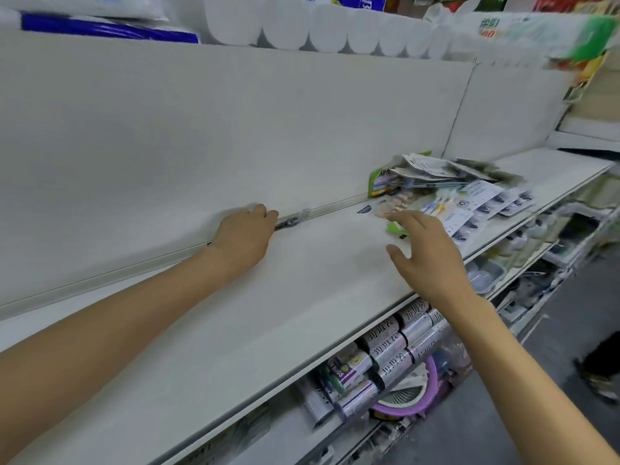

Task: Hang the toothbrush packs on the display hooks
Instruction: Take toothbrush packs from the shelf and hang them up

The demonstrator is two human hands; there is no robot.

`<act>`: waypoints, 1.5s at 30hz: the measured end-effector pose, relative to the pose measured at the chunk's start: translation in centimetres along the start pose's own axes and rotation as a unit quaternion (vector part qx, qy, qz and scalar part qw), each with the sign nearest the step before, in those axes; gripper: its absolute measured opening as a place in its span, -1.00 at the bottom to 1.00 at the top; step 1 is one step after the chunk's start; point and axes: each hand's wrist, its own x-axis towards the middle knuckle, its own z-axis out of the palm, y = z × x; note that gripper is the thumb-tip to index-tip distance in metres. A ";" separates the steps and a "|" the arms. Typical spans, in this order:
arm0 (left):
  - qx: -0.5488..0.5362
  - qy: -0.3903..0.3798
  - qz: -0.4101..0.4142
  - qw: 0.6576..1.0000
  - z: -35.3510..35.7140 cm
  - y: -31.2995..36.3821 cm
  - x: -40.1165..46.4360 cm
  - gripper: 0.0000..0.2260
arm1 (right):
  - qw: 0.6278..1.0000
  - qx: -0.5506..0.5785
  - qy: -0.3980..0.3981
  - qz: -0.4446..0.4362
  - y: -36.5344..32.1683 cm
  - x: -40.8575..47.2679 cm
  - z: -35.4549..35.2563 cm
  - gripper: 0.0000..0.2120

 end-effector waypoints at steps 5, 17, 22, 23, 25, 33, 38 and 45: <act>0.071 -0.029 -0.024 0.997 0.4 0.0 1.2 -0.83 | 0.992 0.012 0.077 0.099 4.2 2.7 -0.3 -0.64; -0.027 0.032 -0.058 0.997 0.5 0.6 -0.5 -0.88 | 0.955 -0.035 -0.090 0.281 10.7 9.6 1.3 -0.21; -0.055 0.046 -0.075 0.995 -1.0 2.2 -2.4 -0.86 | 0.951 0.026 -0.144 0.272 10.2 11.0 0.5 -0.11; -0.068 0.058 -0.087 0.992 -1.5 2.6 -2.6 -0.86 | 0.951 0.061 -0.147 0.265 10.0 11.0 0.2 -0.08; -0.103 0.079 -0.129 0.983 -2.6 3.4 -3.1 -0.89 | 0.949 0.132 -0.137 0.253 9.5 10.4 -0.2 0.02; -0.253 0.152 -0.232 0.927 -5.5 5.1 -5.5 -0.82 | 0.885 0.423 -0.019 0.195 8.8 7.5 0.6 -0.05; -0.362 0.166 -0.271 0.876 -6.2 4.8 -8.2 -0.82 | 0.823 0.546 -0.062 0.143 5.8 5.7 1.1 -0.45; -0.429 0.198 -0.336 0.815 -8.0 5.0 -13.7 -0.91 | 0.804 0.577 -0.137 0.045 -0.9 4.4 1.7 -0.62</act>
